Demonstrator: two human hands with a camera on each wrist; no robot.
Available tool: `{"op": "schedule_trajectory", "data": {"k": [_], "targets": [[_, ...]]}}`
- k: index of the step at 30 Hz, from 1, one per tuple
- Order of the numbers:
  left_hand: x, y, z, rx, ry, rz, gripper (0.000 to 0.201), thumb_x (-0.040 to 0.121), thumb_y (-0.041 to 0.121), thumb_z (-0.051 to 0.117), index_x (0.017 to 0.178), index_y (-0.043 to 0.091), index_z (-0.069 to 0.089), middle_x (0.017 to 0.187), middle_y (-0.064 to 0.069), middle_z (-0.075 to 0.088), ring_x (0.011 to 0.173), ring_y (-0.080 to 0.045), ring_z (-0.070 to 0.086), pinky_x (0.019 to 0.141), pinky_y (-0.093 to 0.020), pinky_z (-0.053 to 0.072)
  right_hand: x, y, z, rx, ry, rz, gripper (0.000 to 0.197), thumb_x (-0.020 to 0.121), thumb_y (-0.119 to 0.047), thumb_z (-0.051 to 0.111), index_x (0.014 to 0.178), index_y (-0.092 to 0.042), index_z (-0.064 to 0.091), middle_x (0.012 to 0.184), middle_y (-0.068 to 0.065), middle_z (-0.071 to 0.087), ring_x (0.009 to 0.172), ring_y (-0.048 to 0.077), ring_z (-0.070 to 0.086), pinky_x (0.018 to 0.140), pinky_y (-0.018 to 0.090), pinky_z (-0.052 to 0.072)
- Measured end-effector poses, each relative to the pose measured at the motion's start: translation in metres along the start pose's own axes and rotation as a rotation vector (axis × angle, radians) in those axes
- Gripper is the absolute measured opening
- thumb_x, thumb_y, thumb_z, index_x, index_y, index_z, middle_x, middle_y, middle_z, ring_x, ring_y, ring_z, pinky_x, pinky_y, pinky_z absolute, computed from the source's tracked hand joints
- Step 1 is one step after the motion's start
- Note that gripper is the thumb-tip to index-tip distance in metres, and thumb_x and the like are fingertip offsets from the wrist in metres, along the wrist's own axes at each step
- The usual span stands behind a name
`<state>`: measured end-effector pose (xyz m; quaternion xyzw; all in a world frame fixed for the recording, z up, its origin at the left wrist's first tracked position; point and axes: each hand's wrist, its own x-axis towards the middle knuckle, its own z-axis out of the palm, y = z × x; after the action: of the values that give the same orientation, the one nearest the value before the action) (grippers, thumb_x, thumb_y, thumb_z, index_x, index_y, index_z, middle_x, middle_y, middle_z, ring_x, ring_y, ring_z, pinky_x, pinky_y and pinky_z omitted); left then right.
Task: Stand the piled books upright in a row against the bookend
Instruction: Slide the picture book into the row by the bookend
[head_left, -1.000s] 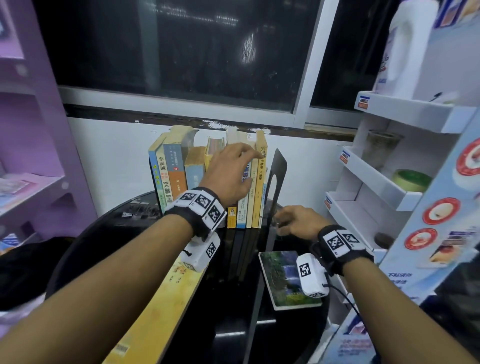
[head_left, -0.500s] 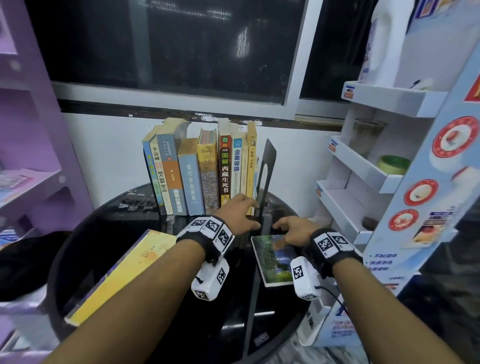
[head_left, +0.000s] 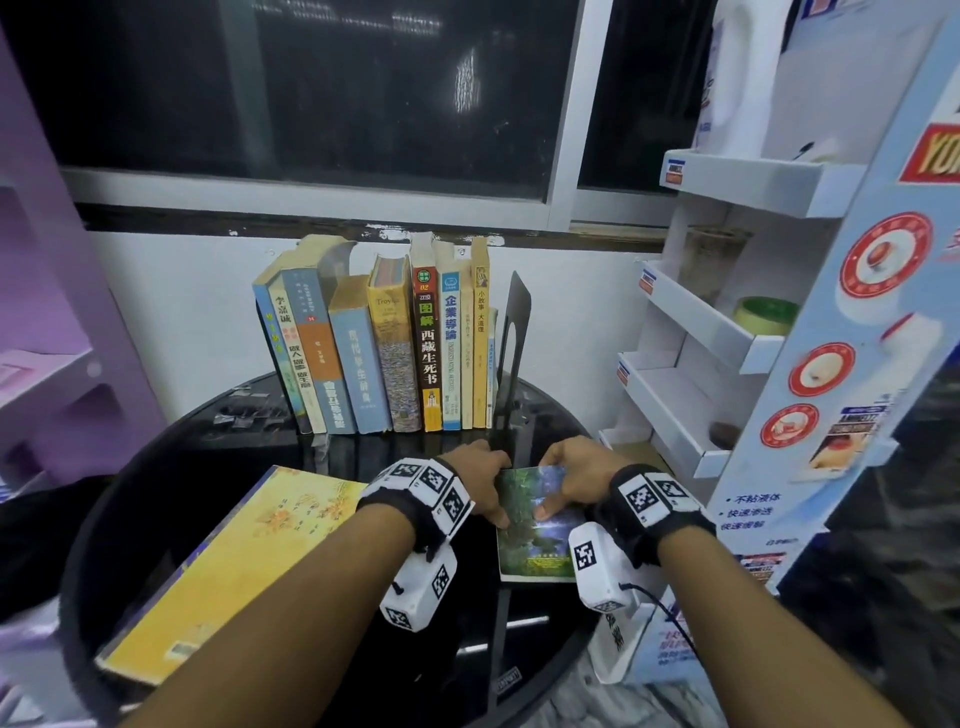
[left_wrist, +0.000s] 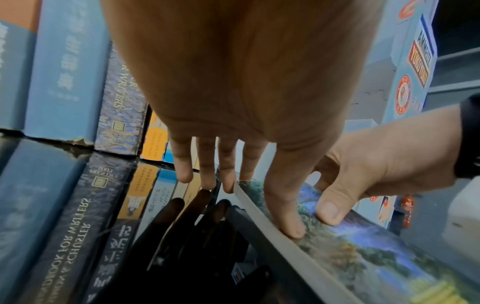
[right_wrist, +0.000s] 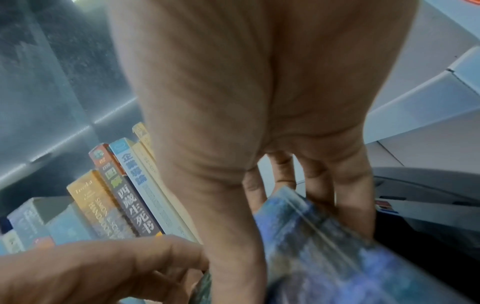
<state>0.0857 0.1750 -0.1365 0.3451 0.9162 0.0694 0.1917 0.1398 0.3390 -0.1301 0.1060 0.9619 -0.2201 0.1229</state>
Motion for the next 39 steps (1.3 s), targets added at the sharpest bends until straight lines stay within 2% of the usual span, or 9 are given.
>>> {"op": "schedule_trajectory", "data": {"k": [7, 11, 14, 19, 22, 25, 28, 34, 39], "targets": [[-0.001, -0.005, -0.014, -0.263, 0.144, 0.072, 0.064, 0.069, 0.016, 0.083, 0.122, 0.018, 0.046, 0.118, -0.006, 0.044, 0.105, -0.025, 0.052, 0.090, -0.036, 0.045, -0.009, -0.004, -0.016, 0.128, 0.102, -0.124, 0.054, 0.060, -0.027, 0.090, 0.088, -0.033, 0.044, 0.102, -0.002, 0.057, 0.092, 0.020, 0.055, 0.084, 0.034, 0.046], [-0.006, -0.006, -0.033, -0.405, 0.222, 0.110, 0.054, 0.079, 0.006, 0.073, 0.120, 0.020, 0.041, 0.083, 0.001, 0.058, 0.084, -0.020, 0.060, 0.077, -0.034, 0.050, -0.016, -0.014, -0.035, 0.158, 0.154, -0.186, 0.045, 0.075, -0.023, 0.080, 0.101, -0.028, 0.043, 0.096, -0.003, 0.059, 0.086, 0.019, 0.055, 0.075, 0.033, 0.045], [-0.006, -0.011, -0.046, -0.449, 0.294, 0.138, 0.049, 0.082, 0.002, 0.069, 0.118, 0.019, 0.041, 0.080, 0.000, 0.059, 0.081, -0.023, 0.063, 0.079, -0.037, 0.052, -0.025, -0.022, -0.050, 0.184, 0.139, -0.241, 0.052, 0.079, -0.013, 0.075, 0.116, -0.035, 0.044, 0.107, 0.004, 0.064, 0.092, 0.026, 0.065, 0.084, 0.044, 0.053], [-0.004, -0.013, -0.067, -0.490, 0.452, 0.215, 0.044, 0.081, -0.001, 0.068, 0.115, 0.018, 0.047, 0.092, 0.000, 0.054, 0.078, -0.017, 0.061, 0.075, -0.034, 0.054, -0.036, -0.037, -0.062, 0.111, 0.270, -0.345, 0.069, 0.077, -0.007, 0.075, 0.132, -0.040, 0.049, 0.121, 0.001, 0.063, 0.087, 0.028, 0.069, 0.082, 0.040, 0.056], [-0.003, -0.012, -0.081, -0.425, 0.627, 0.253, 0.046, 0.079, 0.004, 0.072, 0.117, 0.020, 0.053, 0.102, 0.001, 0.058, 0.090, -0.014, 0.059, 0.079, -0.029, 0.051, -0.031, -0.042, -0.067, 0.088, 0.390, -0.343, 0.069, 0.078, -0.007, 0.071, 0.136, -0.038, 0.049, 0.125, 0.004, 0.064, 0.091, 0.023, 0.068, 0.085, 0.032, 0.055], [-0.005, -0.017, -0.100, -0.322, 0.819, 0.287, 0.045, 0.079, 0.010, 0.072, 0.119, 0.023, 0.055, 0.105, 0.007, 0.060, 0.100, -0.008, 0.055, 0.087, -0.023, 0.046, -0.026, -0.043, -0.070, 0.053, 0.462, -0.281, 0.069, 0.080, -0.005, 0.065, 0.141, -0.031, 0.046, 0.133, 0.007, 0.058, 0.112, 0.023, 0.060, 0.095, 0.020, 0.041], [-0.006, -0.024, -0.119, -0.230, 0.942, 0.317, 0.046, 0.080, 0.012, 0.070, 0.122, 0.024, 0.056, 0.115, 0.005, 0.059, 0.110, -0.010, 0.052, 0.099, -0.026, 0.040, -0.020, -0.045, -0.069, 0.067, 0.501, -0.231, 0.066, 0.084, 0.001, 0.059, 0.143, -0.025, 0.043, 0.131, 0.010, 0.058, 0.116, 0.025, 0.057, 0.091, 0.015, 0.032], [0.006, -0.032, -0.145, 0.009, 0.961, 0.232, 0.056, 0.080, 0.029, 0.070, 0.132, 0.026, 0.050, 0.135, 0.001, 0.051, 0.127, -0.020, 0.042, 0.108, -0.036, 0.031, 0.002, -0.054, -0.058, 0.114, 0.585, -0.212, 0.061, 0.085, 0.001, 0.054, 0.139, -0.030, 0.048, 0.109, 0.010, 0.068, 0.099, 0.027, 0.064, 0.090, 0.028, 0.047], [0.022, -0.042, -0.155, 0.174, 0.868, 0.140, 0.068, 0.080, 0.047, 0.065, 0.140, 0.028, 0.040, 0.144, 0.001, 0.044, 0.136, -0.021, 0.034, 0.116, -0.045, 0.018, 0.020, -0.064, -0.050, 0.145, 0.602, -0.221, 0.055, 0.090, -0.007, 0.053, 0.139, -0.031, 0.047, 0.108, 0.015, 0.065, 0.098, 0.032, 0.064, 0.092, 0.037, 0.051]]}}
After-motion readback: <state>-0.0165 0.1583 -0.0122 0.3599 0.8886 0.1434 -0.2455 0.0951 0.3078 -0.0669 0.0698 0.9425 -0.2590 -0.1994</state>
